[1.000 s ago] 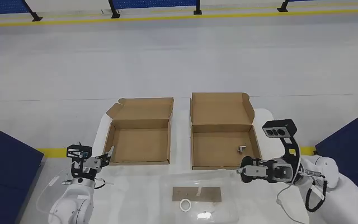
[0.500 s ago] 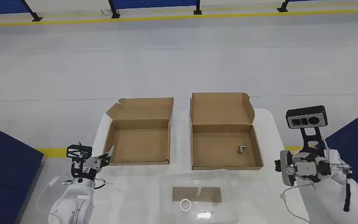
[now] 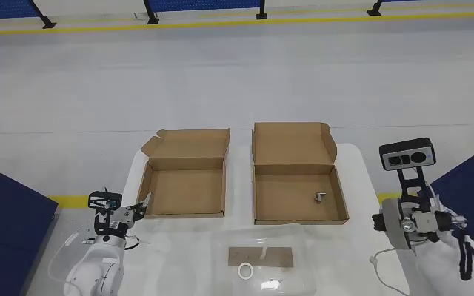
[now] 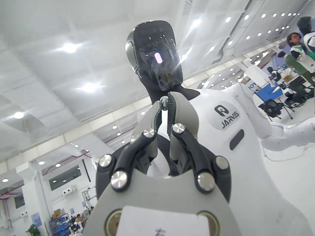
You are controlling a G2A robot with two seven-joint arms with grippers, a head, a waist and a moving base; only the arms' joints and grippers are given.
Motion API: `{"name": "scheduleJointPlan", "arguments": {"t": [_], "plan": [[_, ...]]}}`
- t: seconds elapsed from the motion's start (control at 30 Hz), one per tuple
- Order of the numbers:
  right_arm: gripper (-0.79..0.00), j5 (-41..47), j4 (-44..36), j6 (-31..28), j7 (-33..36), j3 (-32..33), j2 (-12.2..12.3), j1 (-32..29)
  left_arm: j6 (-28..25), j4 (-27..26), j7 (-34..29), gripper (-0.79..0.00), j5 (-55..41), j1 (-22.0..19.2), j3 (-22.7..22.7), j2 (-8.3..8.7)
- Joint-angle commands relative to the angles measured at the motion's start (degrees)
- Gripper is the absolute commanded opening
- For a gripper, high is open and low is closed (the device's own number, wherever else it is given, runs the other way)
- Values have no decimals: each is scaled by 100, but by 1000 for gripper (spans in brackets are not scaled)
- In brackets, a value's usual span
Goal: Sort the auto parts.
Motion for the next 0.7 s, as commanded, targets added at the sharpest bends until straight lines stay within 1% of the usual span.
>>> {"name": "scheduleJointPlan", "arguments": {"t": [0.0, 0.17, 0.4, 0.67], "plan": [[-785, 170, -51, 169, -28, -48, -35, -20, 0, 0, 0, 0, 0, 0, 0, 0], [-785, 242, -78, 508, -160, -125, -120, -9, 0, 0, 0, 0, 0, 0, 0, 0], [-785, 193, -85, 788, -420, -153, -231, 2, 0, 0, 0, 0, 0, 0, 0, 0], [-785, 180, -81, 794, -436, -147, -235, 2, 0, 0, 0, 0, 0, 0, 0, 0]]}}
